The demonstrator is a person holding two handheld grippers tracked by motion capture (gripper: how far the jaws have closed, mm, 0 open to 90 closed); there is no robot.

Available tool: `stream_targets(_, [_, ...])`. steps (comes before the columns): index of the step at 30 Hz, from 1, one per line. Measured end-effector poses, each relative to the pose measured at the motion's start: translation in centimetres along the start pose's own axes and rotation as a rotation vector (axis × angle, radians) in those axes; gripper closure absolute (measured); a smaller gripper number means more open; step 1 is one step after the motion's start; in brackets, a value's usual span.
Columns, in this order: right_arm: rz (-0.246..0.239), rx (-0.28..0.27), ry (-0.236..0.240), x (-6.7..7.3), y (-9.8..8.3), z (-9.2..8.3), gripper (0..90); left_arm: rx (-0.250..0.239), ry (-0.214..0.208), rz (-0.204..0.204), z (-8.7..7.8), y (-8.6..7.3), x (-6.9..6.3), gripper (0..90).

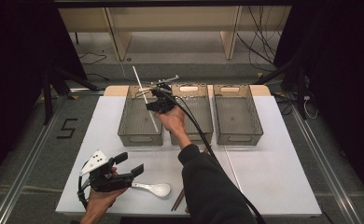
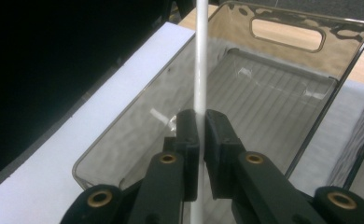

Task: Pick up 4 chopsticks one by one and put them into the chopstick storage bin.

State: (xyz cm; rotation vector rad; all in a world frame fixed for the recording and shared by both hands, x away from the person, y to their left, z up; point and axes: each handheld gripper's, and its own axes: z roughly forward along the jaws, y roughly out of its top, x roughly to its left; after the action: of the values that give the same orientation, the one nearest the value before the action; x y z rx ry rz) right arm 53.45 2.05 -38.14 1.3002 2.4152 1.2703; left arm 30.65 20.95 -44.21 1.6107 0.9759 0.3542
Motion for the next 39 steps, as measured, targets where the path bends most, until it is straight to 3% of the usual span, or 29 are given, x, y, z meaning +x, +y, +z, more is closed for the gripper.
stream_targets(10, [-0.019,0.042,-0.030,0.2,-0.7,1.2,85.0,0.000,-0.002,-0.002,0.0,0.0,0.0,14.8])
stream_targets(17, [-0.002,0.062,-0.036,0.1,-1.0,1.6,84.5,0.002,-0.003,-0.003,0.0,0.0,0.0,14.8])
stream_targets(25, [0.010,0.089,-0.038,0.0,-1.2,1.9,75.6,0.002,-0.003,-0.005,0.0,0.0,0.1,14.8])
stream_targets(28, [-0.001,0.083,-0.037,-0.1,-0.9,1.2,68.0,-0.002,-0.002,-0.008,0.0,0.0,0.1,14.8])
stream_targets(35, [-0.052,0.077,0.016,0.3,-0.7,-1.5,48.0,-0.001,-0.001,-0.008,0.0,0.0,0.1,14.8])
stream_targets(39, [-0.089,0.088,0.025,0.6,-0.9,-3.1,43.6,0.004,-0.001,-0.004,0.0,0.0,0.1,14.8])
